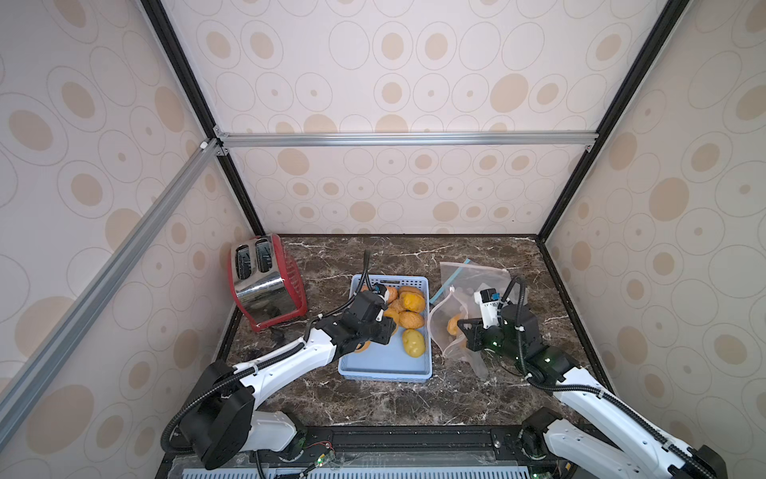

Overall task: Put the potatoes into a zipper bag and zip it
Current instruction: Pick up the potato from the basket, then place the potato into the zipper food storage bag.

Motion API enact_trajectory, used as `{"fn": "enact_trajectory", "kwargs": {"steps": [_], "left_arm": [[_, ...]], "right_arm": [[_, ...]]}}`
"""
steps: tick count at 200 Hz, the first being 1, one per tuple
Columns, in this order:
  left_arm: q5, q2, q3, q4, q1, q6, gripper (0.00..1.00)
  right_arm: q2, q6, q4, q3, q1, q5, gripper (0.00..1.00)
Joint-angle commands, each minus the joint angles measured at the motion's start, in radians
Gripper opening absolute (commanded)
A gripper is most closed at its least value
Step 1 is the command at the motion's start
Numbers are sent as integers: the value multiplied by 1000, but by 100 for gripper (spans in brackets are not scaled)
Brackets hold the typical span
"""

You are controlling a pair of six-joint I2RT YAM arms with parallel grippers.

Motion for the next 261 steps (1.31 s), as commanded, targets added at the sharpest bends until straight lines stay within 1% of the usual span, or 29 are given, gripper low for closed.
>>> {"fn": "enact_trajectory", "kwargs": {"steps": [1, 25, 38, 55, 71, 105, 110, 126, 164, 208, 212, 226, 261], "left_arm": [[32, -61, -8, 39, 1, -37, 32], [160, -129, -31, 181, 1, -80, 32], [245, -134, -22, 258, 0, -109, 32], [349, -100, 6, 355, -5, -147, 32], [394, -44, 51, 401, -20, -164, 32], [403, 105, 155, 417, -51, -159, 32], [430, 124, 168, 419, -54, -159, 32], [424, 179, 206, 415, -64, -155, 32], [437, 285, 257, 401, -100, -148, 33], [414, 335, 252, 352, -122, -140, 35], [385, 337, 251, 345, -123, -137, 36], [367, 344, 255, 318, -129, -126, 37], [376, 363, 275, 260, -151, -92, 40]], "right_arm": [[2, 2, 4, 3, -6, -8, 0], [3, 2, 4, 1, -6, -13, 0], [4, 2, 6, 1, -6, -14, 0], [4, 0, 4, 1, -6, -16, 0], [2, 0, 3, 1, -7, -16, 0], [-3, -3, 11, -3, -6, -13, 0], [-4, -2, 12, -3, -6, -19, 0], [-4, -4, 15, -3, -6, -28, 0], [-5, -8, 13, -2, -6, -28, 0], [-8, -7, 15, -4, -6, -28, 0], [-8, -8, 15, -5, -6, -28, 0], [-9, -8, 13, -5, -6, -26, 0], [-7, -7, 16, -5, -6, -23, 0]]}}
